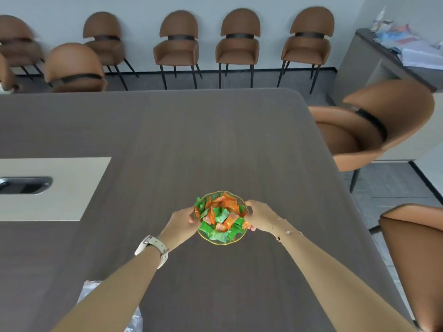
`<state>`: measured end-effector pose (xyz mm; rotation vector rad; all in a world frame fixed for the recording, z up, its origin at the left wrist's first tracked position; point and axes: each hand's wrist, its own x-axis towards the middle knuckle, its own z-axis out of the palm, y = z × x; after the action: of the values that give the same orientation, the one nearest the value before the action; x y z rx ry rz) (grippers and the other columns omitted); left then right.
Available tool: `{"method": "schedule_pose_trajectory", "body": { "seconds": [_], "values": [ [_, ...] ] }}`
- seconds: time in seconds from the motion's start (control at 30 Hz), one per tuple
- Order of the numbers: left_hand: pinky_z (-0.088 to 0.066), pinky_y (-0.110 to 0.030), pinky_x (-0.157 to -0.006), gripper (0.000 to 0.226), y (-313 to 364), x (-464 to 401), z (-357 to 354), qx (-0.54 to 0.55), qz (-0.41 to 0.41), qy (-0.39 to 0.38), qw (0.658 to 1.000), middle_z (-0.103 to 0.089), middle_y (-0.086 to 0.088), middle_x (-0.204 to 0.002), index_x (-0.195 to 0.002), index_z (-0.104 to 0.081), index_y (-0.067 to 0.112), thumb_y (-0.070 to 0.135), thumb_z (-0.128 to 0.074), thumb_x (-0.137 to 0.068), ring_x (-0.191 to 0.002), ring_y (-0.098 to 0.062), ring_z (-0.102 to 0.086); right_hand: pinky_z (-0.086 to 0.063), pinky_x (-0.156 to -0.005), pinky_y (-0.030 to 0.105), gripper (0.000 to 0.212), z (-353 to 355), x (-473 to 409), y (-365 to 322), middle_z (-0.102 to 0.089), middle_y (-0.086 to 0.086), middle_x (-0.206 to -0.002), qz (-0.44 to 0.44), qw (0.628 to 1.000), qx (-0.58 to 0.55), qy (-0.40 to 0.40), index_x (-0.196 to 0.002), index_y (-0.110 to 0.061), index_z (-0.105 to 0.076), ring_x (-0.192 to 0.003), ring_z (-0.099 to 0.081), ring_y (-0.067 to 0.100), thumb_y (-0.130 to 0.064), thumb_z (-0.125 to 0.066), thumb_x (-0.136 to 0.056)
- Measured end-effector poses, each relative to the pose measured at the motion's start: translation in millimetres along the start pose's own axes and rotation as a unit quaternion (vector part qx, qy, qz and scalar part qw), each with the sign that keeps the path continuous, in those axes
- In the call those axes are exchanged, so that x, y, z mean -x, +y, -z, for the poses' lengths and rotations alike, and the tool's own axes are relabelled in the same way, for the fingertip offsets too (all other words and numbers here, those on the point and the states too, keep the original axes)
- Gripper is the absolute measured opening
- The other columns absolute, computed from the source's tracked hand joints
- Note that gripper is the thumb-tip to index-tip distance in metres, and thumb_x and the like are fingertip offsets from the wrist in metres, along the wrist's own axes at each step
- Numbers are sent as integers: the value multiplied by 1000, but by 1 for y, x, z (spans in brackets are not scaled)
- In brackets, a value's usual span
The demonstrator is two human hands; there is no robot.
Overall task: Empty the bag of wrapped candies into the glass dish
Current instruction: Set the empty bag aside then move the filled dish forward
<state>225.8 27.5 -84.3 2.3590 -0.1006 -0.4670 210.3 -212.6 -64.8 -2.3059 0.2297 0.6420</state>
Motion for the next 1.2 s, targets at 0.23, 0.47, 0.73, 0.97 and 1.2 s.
{"method": "schedule_pose_trajectory", "body": {
  "seconds": [0.23, 0.47, 0.73, 0.97, 1.2],
  "values": [
    [-38, -24, -57, 19, 0, -109, -5, -26, 12, 4, 1000, -61, -10, -69, -79, -58, 3, 19, -54, -89, -64, -16, -48, -59, -81, 41, 33, 22, -108, 8, -72, 22, -95, -3, 1000, -8, 23, -123, -3, -51, -83, -72, 32, -11, -44, -91],
    [-35, -23, -51, 23, -21, -163, -35, -44, 27, -2, 999, -51, 2, -60, -70, -53, 13, 12, -47, -92, -52, -12, -40, -57, -86, 46, 33, 10, -168, 27, -67, 21, -107, -14, 1000, -5, 16, -123, -3, -51, -93, -69, 35, -11, -47, -91],
    [-33, -21, -50, 31, -32, -174, -46, -18, 30, 3, 999, -46, 5, -56, -62, -47, 21, 12, -47, -92, -51, -10, -38, -57, -83, 49, 28, -3, -183, 38, -69, 16, -103, -15, 998, -17, 57, -112, -8, -60, -89, -67, 34, -16, -52, -86],
    [-33, -21, -50, 26, -34, -175, -50, 8, 31, 5, 999, -47, 2, -58, -69, -51, 15, 7, -43, -92, -54, -12, -38, -58, -84, 46, 27, -10, -183, 41, -70, 13, -100, -7, 996, -51, 73, -115, -11, -61, -91, -67, 29, -21, -52, -91],
    [-45, -24, -61, 23, -48, -171, -47, -2, 55, -17, 998, -71, -6, -87, -102, -66, 17, 31, -48, -97, -82, -25, -67, -55, -81, 35, 34, -6, -172, 42, -67, 14, -98, -22, 996, -53, 66, -125, -6, -52, -88, -65, 26, -21, -50, -95]
  ]
}}
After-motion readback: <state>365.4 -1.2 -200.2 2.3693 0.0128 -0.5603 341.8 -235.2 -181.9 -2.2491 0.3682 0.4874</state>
